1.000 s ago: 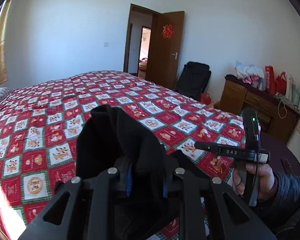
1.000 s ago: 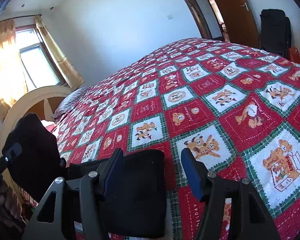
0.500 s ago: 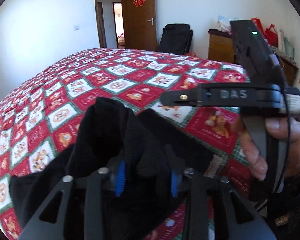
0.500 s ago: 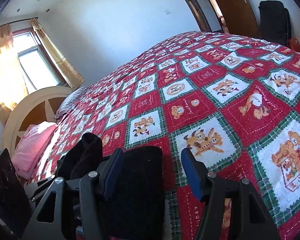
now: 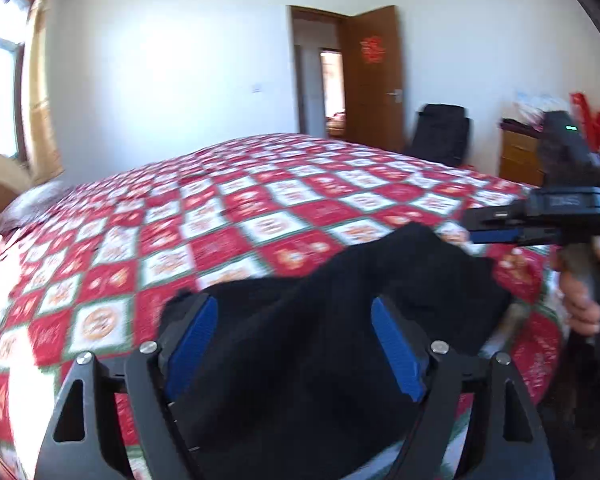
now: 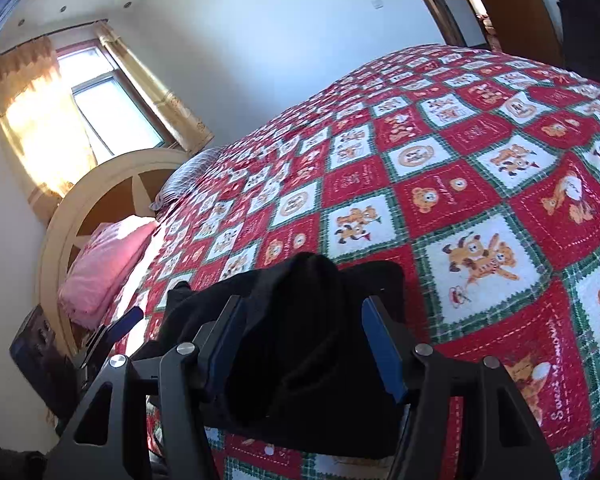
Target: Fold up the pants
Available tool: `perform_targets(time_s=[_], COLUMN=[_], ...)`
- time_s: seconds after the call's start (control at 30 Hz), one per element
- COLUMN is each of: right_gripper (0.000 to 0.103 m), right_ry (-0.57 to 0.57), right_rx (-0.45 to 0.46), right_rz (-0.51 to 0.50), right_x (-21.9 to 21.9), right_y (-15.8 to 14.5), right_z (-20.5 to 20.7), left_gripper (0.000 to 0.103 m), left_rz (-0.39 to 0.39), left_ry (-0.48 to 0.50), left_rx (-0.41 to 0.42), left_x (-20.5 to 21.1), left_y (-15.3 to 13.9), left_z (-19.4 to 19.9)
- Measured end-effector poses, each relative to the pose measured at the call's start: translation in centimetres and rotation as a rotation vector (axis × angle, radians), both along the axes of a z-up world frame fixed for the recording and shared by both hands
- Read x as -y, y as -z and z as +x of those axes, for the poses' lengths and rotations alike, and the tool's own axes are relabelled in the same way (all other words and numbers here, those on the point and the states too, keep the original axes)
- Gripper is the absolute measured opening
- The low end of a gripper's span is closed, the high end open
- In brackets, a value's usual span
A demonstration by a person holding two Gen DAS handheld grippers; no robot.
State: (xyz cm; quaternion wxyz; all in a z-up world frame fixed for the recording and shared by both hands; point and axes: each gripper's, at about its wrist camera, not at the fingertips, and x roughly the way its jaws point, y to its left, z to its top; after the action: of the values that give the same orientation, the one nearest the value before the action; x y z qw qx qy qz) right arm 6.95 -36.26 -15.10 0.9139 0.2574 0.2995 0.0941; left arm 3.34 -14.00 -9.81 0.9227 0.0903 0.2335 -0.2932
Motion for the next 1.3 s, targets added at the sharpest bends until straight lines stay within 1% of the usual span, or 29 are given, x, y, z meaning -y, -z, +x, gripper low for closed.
perform_targets(time_s=[0.03,0.1,0.13,0.2,0.23,0.27,0.3,0.37,0.43,0.47,0.5,0.57,0.63,0.7,0.77,0.8,0.83,0.9,0.93,0.97,1.0,1.07,1.1,1.17,1.2,1.23,1.27,1.3], right_gripper=[0.062,0.062,0.062,0.062,0.062,0.062,0.062,0.061,0.027,0.020,0.017,0.016,0.016,0.016,0.017,0.019,0.023,0.051,0.055,0.056,0.056,0.056,0.056,0.056,0.056,0.055,0.042,0.035], right_ry=[-0.024,-0.064,-0.074,-0.069,-0.066,-0.051,-0.036,-0.049,-0.047,-0.043,-0.046,-0.038,-0.005,0.028,0.023,0.015,0.017,0.047,0.059,0.067,0.069,0.076,0.079,0.059,0.056,0.058,0.067,0.084], right_rx=[0.004,-0.001,-0.013,-0.042,-0.063,-0.091,-0.117,-0.162,-0.174,-0.165,-0.148,-0.115,-0.103,-0.133,-0.208,-0.221,-0.212,-0.199,-0.168,-0.136,-0.108,-0.098,-0.096,-0.124,-0.143,-0.167,-0.180,-0.197], right_rz=[-0.019,-0.078,-0.129,-0.203,-0.242,-0.285,-0.306,-0.276,-0.275,-0.267,-0.240,-0.223,-0.263,-0.287,-0.250,-0.245,-0.241,-0.240,-0.233,-0.223,-0.214,-0.213,-0.202,-0.171,-0.171,-0.193,-0.216,-0.229], right_x=[-0.7,-2.3,-3.3,-4.2,-4.6,-4.7,-4.6,-3.9,-3.5,-3.2,-2.9,-2.5,-2.1,-1.5,-0.2,0.0,0.2,0.4,0.6,0.7,0.8,0.8,0.9,1.0,0.9,0.7,0.6,0.7], right_y=[-0.3,-0.8,-0.9,-0.6,-0.2,0.3,0.7,1.7,2.0,1.8,1.2,0.2,-0.3,0.2,2.3,2.8,2.8,2.0,1.2,0.6,-0.2,-0.7,-0.7,0.0,0.6,1.3,1.8,2.5], right_z=[0.0,-0.1,0.0,0.2,0.3,0.4,0.4,0.6,0.5,0.3,-0.1,-1.0,-1.9,-2.1,-1.5,-1.2,-1.2,-1.2,-1.3,-1.3,-1.1,0.0,0.8,2.8,3.7,4.6,5.0,5.4], left_gripper=[0.087,0.088,0.088,0.089,0.093,0.095,0.096,0.096,0.098,0.099,0.101,0.103,0.103,0.103,0.103,0.103,0.103,0.103,0.103,0.103,0.103,0.103,0.103,0.103,0.103,0.103,0.103,0.103], left_rz=[-0.019,-0.049,-0.054,-0.061,-0.061,-0.061,-0.064,-0.052,-0.047,-0.048,-0.046,-0.049,-0.049,-0.041,-0.042,-0.044,-0.038,-0.035,-0.039,-0.049,-0.065,-0.077,-0.064,-0.040,-0.026,0.004,0.039,0.077], left_ry=[-0.029,-0.076,-0.094,-0.107,-0.113,-0.120,-0.120,-0.118,-0.123,-0.127,-0.137,-0.147,-0.160,-0.161,-0.168,-0.165,-0.165,-0.172,-0.177,-0.192,-0.200,-0.206,-0.209,-0.218,-0.233,-0.240,-0.245,-0.265], left_rx=[-0.021,-0.054,-0.066,-0.084,-0.089,-0.092,-0.093,-0.096,-0.101,-0.103,-0.102,-0.106,-0.124,-0.156,-0.179,-0.181,-0.178,-0.161,-0.153,-0.140,-0.129,-0.109,-0.106,-0.085,-0.071,-0.071,-0.078,-0.085], left_x=[-0.8,-2.2,-2.6,-2.9,-3.0,-3.0,-3.1,-3.1,-3.1,-3.2,-3.3,-3.4,-3.6,-3.6,-3.6,-3.6,-3.6,-3.7,-3.8,-4.1,-4.3,-4.3,-4.1,-3.5,-3.3,-2.8,-2.4,-2.1], left_y=[0.4,1.0,1.3,1.8,2.1,2.3,2.5,2.9,3.3,3.4,3.5,3.5,3.8,4.5,5.1,5.2,5.2,5.0,4.8,4.4,4.1,3.3,3.1,2.7,2.8,3.2,3.7,4.3], left_z=[0.7,1.5,1.9,2.3,2.5,2.6,2.6,2.5,2.8,2.9,2.9,3.0,3.4,3.8,4.1,4.0,3.9,3.7,3.7,3.7,3.8,4.3,4.8,5.7,6.2,6.8,7.4,8.0])
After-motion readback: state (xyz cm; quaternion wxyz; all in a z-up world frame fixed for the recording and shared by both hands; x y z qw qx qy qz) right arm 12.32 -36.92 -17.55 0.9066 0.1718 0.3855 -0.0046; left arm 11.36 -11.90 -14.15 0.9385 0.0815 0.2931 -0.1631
